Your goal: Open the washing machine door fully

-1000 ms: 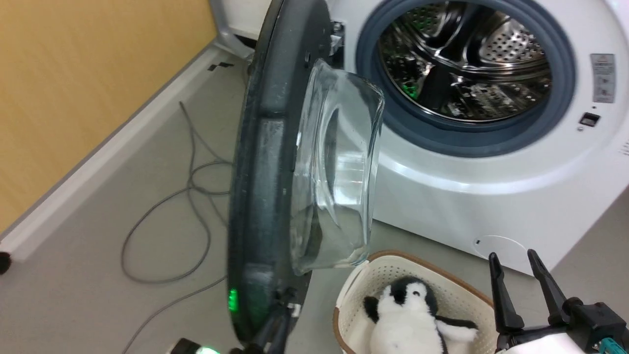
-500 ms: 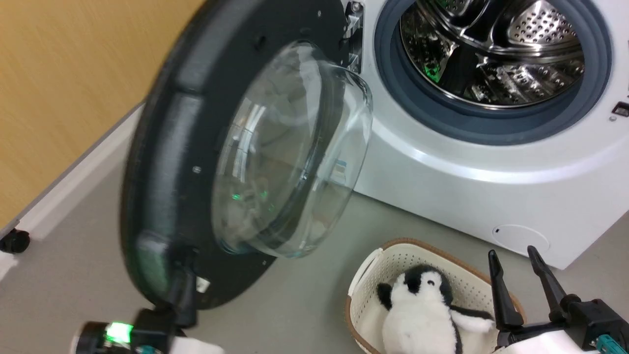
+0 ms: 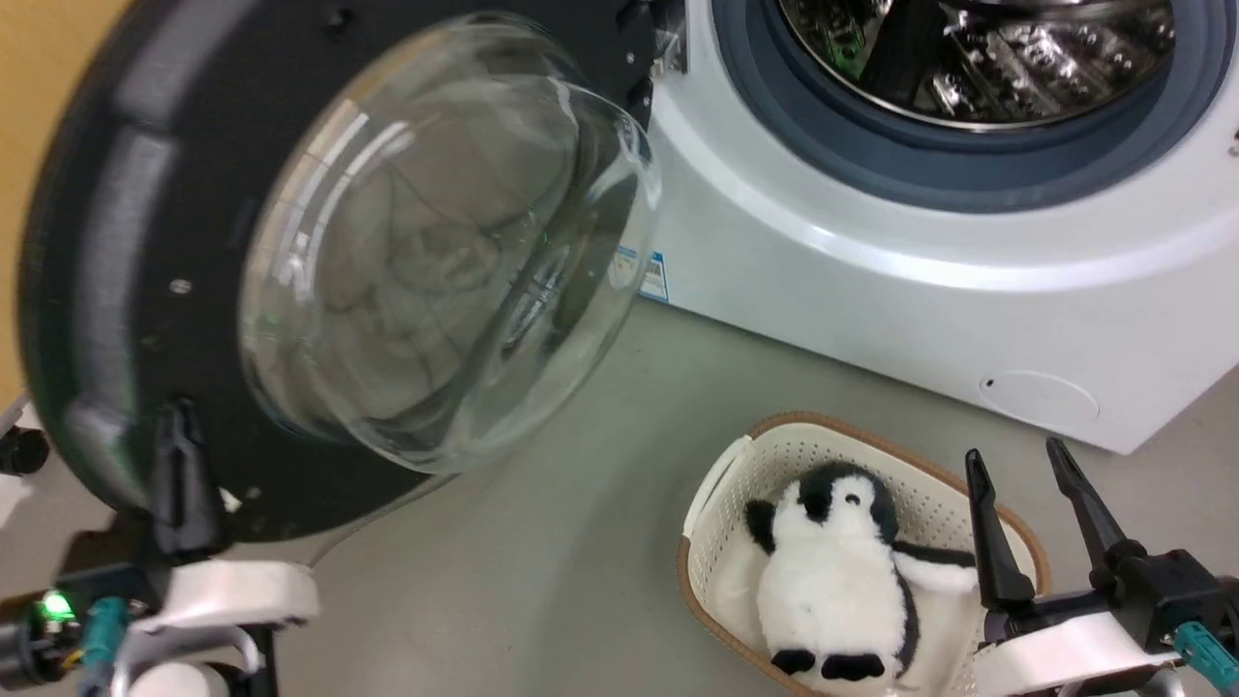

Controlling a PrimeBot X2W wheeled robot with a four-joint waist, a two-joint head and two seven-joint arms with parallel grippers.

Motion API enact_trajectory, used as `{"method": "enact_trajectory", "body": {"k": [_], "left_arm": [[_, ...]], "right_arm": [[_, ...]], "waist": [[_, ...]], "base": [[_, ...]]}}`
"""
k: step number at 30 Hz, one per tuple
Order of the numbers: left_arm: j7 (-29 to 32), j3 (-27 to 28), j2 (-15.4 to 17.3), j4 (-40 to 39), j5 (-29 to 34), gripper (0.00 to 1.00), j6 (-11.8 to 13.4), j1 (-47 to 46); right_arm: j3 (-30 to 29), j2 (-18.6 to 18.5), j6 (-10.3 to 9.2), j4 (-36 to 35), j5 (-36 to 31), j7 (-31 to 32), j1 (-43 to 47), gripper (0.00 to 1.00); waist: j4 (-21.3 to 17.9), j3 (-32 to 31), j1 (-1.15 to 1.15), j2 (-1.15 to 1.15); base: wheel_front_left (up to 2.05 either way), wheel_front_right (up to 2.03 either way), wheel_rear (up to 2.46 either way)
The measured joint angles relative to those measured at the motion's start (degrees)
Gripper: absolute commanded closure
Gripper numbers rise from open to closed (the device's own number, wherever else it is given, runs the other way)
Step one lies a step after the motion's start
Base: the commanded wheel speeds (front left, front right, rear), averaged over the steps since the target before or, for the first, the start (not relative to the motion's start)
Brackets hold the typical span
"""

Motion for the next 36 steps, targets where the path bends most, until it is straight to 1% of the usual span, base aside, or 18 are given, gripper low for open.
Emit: {"method": "enact_trajectory", "body": {"k": [8,16,18,26,36], "left_arm": [[0.0,9.77,-1.72,2.48,-1.71,1.0,-2.08,-3.99],[0.0,15.45,-1.7,9.24,-1.94,1.0,-6.12,-9.16],[0.0,16.47,-1.31,11.22,-1.88,1.0,-7.03,-10.53],[0.0,21.38,0.98,17.85,-1.55,1.0,-8.57,-15.38],[0.0,25.01,3.19,25.13,-1.96,1.0,-10.37,-22.56]], "right_arm": [[0.03,-0.65,0.0,-0.37,-0.4,0.0,-2.01,0.0],[0.22,-1.59,0.0,-0.44,-0.76,0.0,-3.26,0.0],[0.42,-1.78,0.0,-0.43,-0.8,0.0,-3.51,0.0],[0.27,-2.36,0.0,-0.41,-0.81,0.0,-4.6,0.0],[0.16,-2.66,0.0,-0.37,-0.99,0.0,-4.86,0.0]], "waist": [[-1.12,2.96,0.0,0.0],[-1.89,5.22,0.0,0.0],[-2.23,5.71,0.0,0.0],[-3.81,7.25,0.0,0.0],[-5.02,8.41,0.0,0.0]], "base": [[0.0,0.0,0.0],[0.0,0.0,0.0],[0.0,0.0,0.0],[0.0,0.0,0.0],[0.0,0.0,0.0]]}}
